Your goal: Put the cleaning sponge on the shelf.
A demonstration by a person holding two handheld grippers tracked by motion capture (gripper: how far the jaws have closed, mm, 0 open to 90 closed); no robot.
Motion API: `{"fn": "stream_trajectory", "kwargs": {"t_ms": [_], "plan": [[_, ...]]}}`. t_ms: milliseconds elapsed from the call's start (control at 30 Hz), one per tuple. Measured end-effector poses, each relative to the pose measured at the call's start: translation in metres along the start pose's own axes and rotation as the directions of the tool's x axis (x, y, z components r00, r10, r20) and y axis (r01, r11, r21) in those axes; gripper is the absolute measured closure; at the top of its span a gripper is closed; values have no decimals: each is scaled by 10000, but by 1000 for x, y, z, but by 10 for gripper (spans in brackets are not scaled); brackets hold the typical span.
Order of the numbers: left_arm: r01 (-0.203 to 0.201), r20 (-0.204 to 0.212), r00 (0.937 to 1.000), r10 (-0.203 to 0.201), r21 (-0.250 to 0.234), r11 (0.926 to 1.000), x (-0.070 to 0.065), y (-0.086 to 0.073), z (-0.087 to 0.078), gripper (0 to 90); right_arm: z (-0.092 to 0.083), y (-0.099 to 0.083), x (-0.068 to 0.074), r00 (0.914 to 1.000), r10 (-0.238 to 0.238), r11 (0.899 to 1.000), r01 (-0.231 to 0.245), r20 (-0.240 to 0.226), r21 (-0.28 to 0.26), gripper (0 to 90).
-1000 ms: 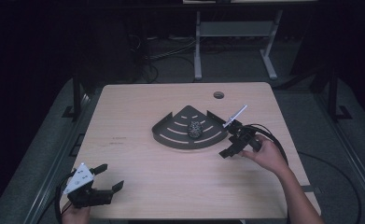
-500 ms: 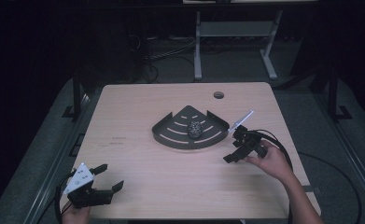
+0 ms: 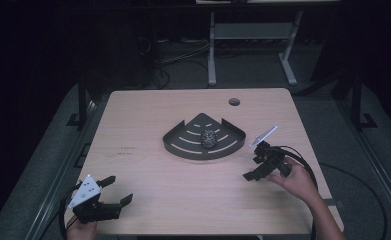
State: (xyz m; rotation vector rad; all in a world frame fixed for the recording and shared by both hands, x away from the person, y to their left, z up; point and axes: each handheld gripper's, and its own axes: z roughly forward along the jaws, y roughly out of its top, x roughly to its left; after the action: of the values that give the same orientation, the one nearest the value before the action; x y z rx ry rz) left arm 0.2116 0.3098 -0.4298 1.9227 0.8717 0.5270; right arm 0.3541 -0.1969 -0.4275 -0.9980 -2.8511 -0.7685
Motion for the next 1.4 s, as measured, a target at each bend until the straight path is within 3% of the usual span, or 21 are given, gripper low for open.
{"fn": "stream_trajectory", "kwargs": {"t_ms": [533,1400], "plan": [[-23,13,10000,23,74,10000,0,0,0,133,-3,-20,9,10000,-3,9999,3,48,-105,162],[-51,53,10000,51,102,9999,-1,0,2,133,-8,-66,29,9994,282,9964,-267,179,-800,161]]}}
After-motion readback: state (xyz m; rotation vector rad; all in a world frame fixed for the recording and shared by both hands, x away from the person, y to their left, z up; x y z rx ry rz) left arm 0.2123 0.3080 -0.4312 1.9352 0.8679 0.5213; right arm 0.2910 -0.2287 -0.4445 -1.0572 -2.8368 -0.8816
